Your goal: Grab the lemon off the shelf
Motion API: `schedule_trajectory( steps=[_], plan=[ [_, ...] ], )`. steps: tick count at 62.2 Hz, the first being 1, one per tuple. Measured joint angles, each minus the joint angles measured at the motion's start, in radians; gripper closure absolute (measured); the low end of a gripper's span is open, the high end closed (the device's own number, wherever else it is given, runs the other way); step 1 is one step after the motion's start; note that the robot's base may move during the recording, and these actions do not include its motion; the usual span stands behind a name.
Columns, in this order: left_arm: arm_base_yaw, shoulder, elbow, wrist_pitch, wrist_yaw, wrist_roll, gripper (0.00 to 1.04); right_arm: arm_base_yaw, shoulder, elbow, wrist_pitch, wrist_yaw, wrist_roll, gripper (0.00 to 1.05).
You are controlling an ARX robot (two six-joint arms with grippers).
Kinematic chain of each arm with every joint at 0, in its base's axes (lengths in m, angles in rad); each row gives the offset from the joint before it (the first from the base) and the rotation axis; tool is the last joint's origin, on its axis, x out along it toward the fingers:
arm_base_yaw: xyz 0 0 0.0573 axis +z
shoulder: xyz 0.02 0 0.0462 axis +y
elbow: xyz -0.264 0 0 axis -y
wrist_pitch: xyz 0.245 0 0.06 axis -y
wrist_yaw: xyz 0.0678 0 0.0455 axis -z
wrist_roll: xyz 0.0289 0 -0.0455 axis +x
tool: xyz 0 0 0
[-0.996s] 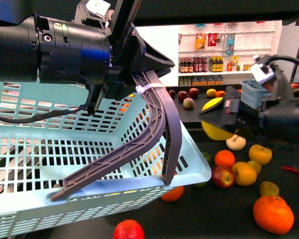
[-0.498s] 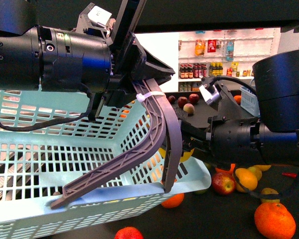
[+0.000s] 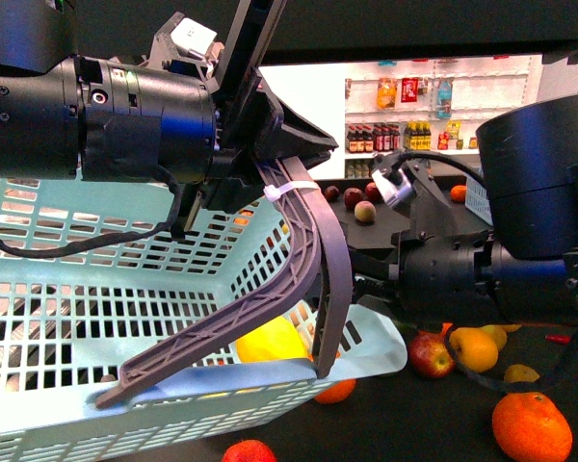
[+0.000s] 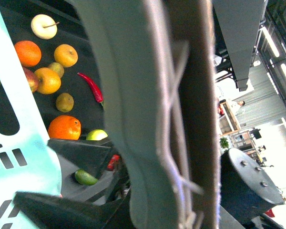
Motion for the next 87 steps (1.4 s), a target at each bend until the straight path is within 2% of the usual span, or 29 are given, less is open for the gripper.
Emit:
schedule_trajectory(
  steps=[12,25,33,44,47,51,65,67,69,73,80,87],
  plan=[
    [0.000,0.000,0.000,0.000,0.000,-0.001,0.98,-0.122,-0.261,-0.142,-0.057,0.062,-0.132,0.07],
    [0.000,0.000,0.000,0.000,0.000,-0.001,0.98,-0.303,-0.651,-0.340,-0.227,0.043,-0.215,0.07],
    [0.000,0.000,0.000,0.000,0.003,-0.002,0.98,-0.457,-0.985,-0.427,-0.417,-0.055,-0.238,0.07],
    [0.000,0.000,0.000,0.000,0.003,-0.002,0.98,-0.652,-1.349,-0.449,-0.663,-0.190,-0.243,0.08],
    [0.000,0.000,0.000,0.000,0.000,-0.002,0.98,-0.642,-1.420,-0.468,-0.649,-0.108,-0.262,0.14],
    [0.000,0.000,0.000,0.000,0.003,-0.002,0.98,-0.574,-1.506,-0.533,-0.610,0.037,-0.297,0.25],
    [0.000,0.001,0.000,0.000,-0.001,-0.002,0.98,-0.406,-1.624,-0.765,-0.564,0.260,-0.325,0.60],
    [0.000,0.001,0.000,0.000,0.000,-0.002,0.98,-0.341,-1.648,-0.793,-0.558,0.339,-0.328,0.67],
    [0.000,0.001,0.000,0.000,0.003,-0.002,0.98,-0.298,-1.664,-0.810,-0.552,0.371,-0.328,0.72],
    [0.000,0.001,0.000,0.000,0.005,-0.004,0.98,-0.256,-1.693,-0.840,-0.540,0.377,-0.332,0.83],
    [0.000,0.001,0.000,0.000,0.003,-0.003,0.98,-0.246,-1.747,-0.908,-0.525,0.389,-0.332,1.02],
    [0.000,0.001,0.000,0.000,0.001,-0.001,0.98,-0.243,-1.783,-0.946,-0.522,0.392,-0.334,1.02]
  ],
)
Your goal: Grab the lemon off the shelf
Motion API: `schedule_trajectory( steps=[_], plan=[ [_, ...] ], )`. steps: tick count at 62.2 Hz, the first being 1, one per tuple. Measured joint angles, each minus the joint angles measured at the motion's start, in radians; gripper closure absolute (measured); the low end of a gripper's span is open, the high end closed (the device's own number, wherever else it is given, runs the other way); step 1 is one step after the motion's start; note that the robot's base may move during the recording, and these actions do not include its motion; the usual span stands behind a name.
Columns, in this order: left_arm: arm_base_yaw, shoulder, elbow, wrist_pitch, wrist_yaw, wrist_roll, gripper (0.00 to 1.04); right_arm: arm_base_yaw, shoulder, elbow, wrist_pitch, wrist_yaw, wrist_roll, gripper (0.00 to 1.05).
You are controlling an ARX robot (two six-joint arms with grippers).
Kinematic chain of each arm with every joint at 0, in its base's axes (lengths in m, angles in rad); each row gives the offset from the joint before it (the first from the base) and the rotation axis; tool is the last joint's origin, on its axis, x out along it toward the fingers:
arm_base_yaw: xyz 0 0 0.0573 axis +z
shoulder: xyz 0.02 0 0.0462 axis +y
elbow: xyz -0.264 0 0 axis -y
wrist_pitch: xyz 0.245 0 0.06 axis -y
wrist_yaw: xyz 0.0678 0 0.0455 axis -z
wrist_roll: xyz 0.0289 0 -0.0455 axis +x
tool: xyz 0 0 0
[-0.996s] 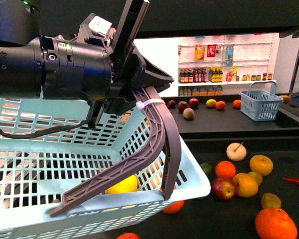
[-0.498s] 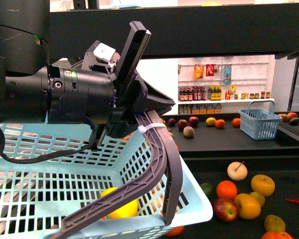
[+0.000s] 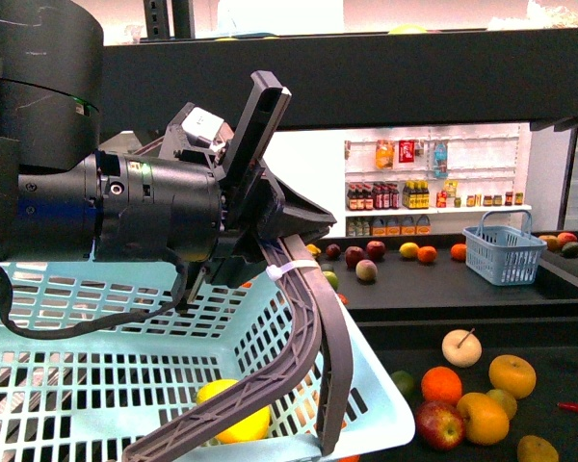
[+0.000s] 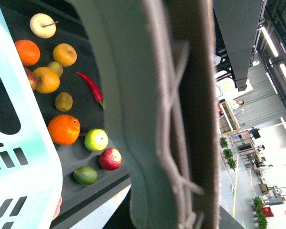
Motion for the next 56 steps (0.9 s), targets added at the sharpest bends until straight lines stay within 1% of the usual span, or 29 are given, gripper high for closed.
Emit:
schedule_trajectory(
  steps=[16,18,20,25,27,28,30,49,52,55,56],
  plan=[
    [0.000,0.000,0.000,0.000,-0.002,-0.001,0.98,0.000,-0.006,0.000,0.001,0.000,0.000,1.02],
    [0.000,0.000,0.000,0.000,-0.001,-0.001,0.98,0.000,-0.006,0.000,0.001,-0.001,-0.001,0.98],
    [0.000,0.000,0.000,0.000,0.000,-0.001,0.98,0.000,-0.006,0.000,0.002,0.000,-0.001,0.91],
    [0.000,0.000,0.000,0.000,0.002,-0.001,0.98,0.000,-0.006,0.000,0.001,0.000,-0.001,0.79],
    [0.000,0.000,0.000,0.000,0.002,-0.001,0.98,0.000,-0.006,0.000,0.001,0.000,-0.001,0.72],
    [0.000,0.000,0.000,0.000,0.002,-0.001,0.98,0.000,-0.006,0.000,0.001,0.000,0.000,0.70],
    [0.000,0.000,0.000,0.000,0.002,-0.001,0.98,0.000,-0.006,0.000,0.001,0.000,-0.001,0.61],
    [0.000,0.000,0.000,0.000,0.000,-0.001,0.98,0.000,-0.006,0.000,0.002,0.000,-0.001,0.12],
    [0.000,0.000,0.000,0.000,0.000,-0.001,0.98,0.000,-0.006,0.000,0.002,0.000,0.000,0.06],
    [-0.001,0.000,0.000,0.005,-0.011,-0.006,0.98,0.000,-0.006,0.000,0.002,-0.001,0.000,0.07],
    [-0.001,0.000,-0.004,0.027,-0.048,-0.021,0.98,0.000,-0.006,0.000,0.001,0.000,0.000,0.08]
  ],
)
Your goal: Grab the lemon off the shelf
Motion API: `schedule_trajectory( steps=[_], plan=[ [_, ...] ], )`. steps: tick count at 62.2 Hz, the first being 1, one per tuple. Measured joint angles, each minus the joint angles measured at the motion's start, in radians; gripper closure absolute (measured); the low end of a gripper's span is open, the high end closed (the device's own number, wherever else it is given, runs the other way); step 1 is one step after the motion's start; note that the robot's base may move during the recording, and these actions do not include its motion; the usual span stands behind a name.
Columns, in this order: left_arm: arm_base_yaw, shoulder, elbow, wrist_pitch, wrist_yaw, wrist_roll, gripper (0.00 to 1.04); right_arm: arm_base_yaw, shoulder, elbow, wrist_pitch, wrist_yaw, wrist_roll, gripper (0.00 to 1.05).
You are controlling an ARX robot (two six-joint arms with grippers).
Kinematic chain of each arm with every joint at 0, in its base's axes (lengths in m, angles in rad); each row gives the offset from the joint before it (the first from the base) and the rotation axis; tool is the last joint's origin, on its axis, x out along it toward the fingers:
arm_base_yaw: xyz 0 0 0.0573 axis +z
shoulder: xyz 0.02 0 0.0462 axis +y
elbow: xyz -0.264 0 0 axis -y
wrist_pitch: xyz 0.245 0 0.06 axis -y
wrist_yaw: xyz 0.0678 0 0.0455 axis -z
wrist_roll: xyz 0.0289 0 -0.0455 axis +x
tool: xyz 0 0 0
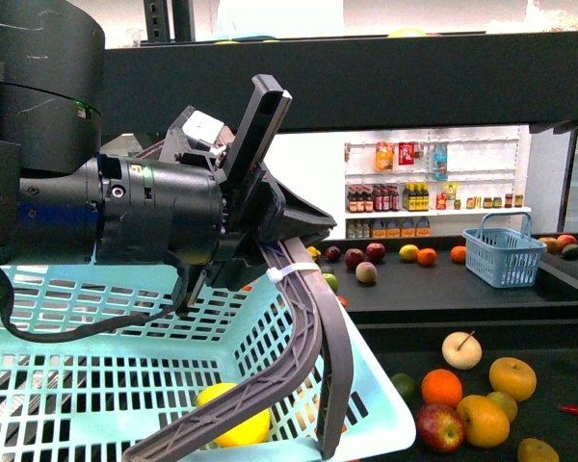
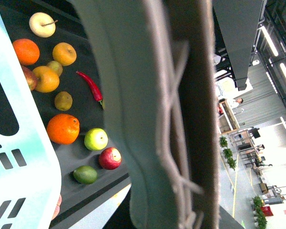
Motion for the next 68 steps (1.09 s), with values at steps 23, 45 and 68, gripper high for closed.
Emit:
schedule_trajectory(
  steps=[23,45,68],
  plan=[
    [0.158,0.031,-0.010,0.402,-0.401,-0.386,0.98,0.000,0.000,0.000,0.000,0.000,0.000,0.07],
    [0.425,0.061,-0.022,0.608,-0.423,-0.587,0.98,0.000,0.000,0.000,0.000,0.000,0.000,0.07],
    [0.622,0.154,-0.044,0.826,-0.331,-0.689,0.98,0.000,0.000,0.000,0.000,0.000,0.000,0.07]
  ],
)
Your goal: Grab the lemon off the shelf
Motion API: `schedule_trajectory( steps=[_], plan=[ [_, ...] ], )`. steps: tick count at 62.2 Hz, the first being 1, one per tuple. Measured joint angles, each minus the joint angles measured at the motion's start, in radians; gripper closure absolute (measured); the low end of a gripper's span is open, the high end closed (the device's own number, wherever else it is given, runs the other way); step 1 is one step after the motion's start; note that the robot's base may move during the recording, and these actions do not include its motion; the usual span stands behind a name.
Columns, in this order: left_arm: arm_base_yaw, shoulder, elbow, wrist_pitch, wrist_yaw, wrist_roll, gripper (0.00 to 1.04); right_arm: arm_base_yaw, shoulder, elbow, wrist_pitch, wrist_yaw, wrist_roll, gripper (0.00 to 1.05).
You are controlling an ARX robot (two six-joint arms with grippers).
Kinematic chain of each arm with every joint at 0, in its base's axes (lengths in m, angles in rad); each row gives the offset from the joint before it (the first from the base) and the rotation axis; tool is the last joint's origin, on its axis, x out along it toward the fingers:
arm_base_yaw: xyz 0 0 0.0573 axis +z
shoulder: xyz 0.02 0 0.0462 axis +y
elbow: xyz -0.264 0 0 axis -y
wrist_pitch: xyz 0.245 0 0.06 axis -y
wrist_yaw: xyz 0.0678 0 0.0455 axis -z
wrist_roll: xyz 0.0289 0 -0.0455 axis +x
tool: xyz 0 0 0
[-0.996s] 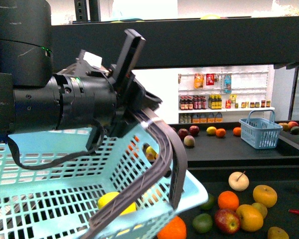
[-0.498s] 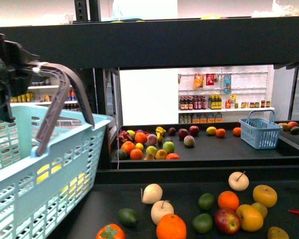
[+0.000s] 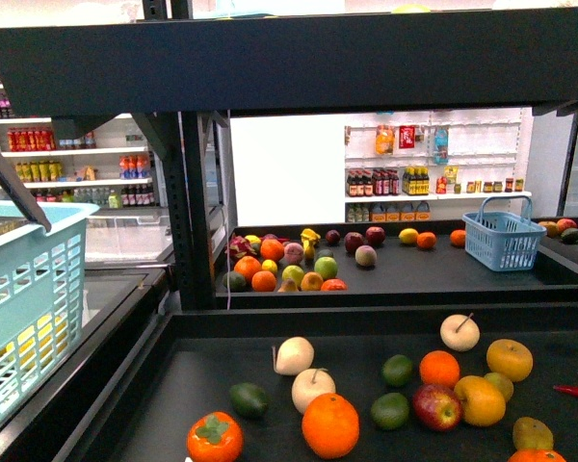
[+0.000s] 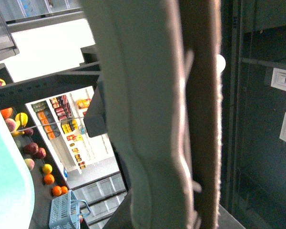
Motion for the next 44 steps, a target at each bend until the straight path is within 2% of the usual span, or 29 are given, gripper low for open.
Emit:
schedule_trajectory(
  steps=[9,18,44],
  plan=[
    [0.058,0.067,-0.002,0.088,0.034,-0.042,0.98,0.000,0.000,0.000,0.000,0.000,0.000,0.07],
    [0.095,0.133,-0.002,0.098,0.039,-0.067,0.98,0.000,0.000,0.000,0.000,0.000,0.000,0.07],
    [0.128,0.220,-0.001,0.105,0.055,-0.084,0.98,0.000,0.000,0.000,0.000,0.000,0.000,0.07]
  ],
)
